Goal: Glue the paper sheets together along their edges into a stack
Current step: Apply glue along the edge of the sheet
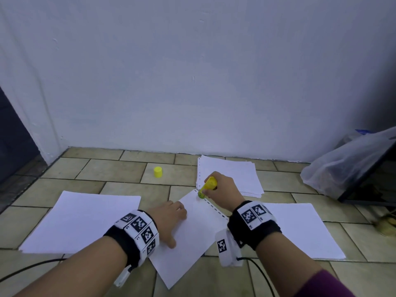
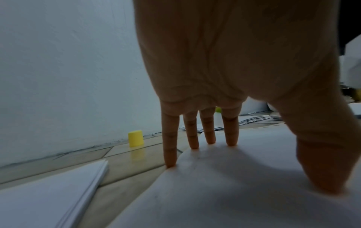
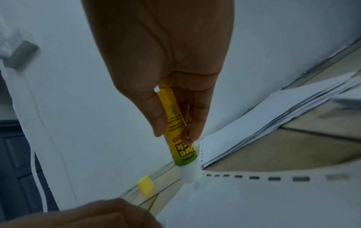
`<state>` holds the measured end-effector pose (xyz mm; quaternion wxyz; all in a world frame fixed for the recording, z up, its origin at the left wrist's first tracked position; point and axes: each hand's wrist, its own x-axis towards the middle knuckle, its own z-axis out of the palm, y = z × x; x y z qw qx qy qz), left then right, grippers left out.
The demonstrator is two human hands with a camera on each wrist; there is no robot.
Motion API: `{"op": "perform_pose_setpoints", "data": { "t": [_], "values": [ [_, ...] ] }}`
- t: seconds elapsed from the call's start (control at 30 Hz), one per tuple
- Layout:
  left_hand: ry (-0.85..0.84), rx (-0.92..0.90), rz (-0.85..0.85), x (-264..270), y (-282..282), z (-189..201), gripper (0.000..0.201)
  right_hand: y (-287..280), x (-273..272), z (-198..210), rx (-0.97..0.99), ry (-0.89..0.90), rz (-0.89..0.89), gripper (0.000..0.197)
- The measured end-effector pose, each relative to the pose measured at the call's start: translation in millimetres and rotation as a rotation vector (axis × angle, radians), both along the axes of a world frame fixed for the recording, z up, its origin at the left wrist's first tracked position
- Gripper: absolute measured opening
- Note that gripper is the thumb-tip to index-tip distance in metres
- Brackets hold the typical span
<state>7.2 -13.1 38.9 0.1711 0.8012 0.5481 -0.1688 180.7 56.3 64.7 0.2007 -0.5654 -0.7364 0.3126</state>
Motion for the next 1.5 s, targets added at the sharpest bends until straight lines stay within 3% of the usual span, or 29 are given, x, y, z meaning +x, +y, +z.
{"op": "perform_pose_setpoints", "data": {
  "t": [0.23,0.47,0.7,0.8,0.93,1.03,1.13,1.27,1.5],
  "values": [
    [-0.014,0.000,0.011,-0.4,1.1,0.7,0.082,10.4,-18.0,-5.9,-0.042,-0.059,0.052,0.027],
    [-0.009,-0.018,0.005,-2.5,3.4,2.0,0.082,-1.3,12.5,6.4,-0.041,-0.323,0.160,0.032],
    [0.056,-0.055,-0.031,-1.1,7.6,6.1,0.093,-17.5,43.5,11.1,-0.062,-0.409,0.197,0.029],
    [0.106,-0.029,-0.056,0.8,6.8,7.3,0.082,-18.6,48.0,14.3,-0.059,-0.448,0.224,0.030],
    [0.142,0.032,-0.026,4.5,4.2,8.5,0.062,-15.1,47.9,19.5,-0.055,-0.333,0.170,0.027],
    [0.161,0.066,-0.043,4.6,1.1,9.6,0.059,-11.1,46.2,21.7,-0.049,-0.117,0.065,0.021],
    [0.072,0.066,-0.059,2.2,-2.7,3.5,0.059,-9.0,40.4,22.1,-0.030,-0.028,0.047,0.019],
    [0.083,0.018,-0.027,1.0,-4.4,-1.5,0.070,-5.3,28.8,16.2,-0.020,0.001,0.031,0.021],
    [0.071,0.047,0.041,4.5,0.4,-1.8,0.069,6.3,1.4,12.2,0.013,0.006,0.040,0.026]
  ]
}}
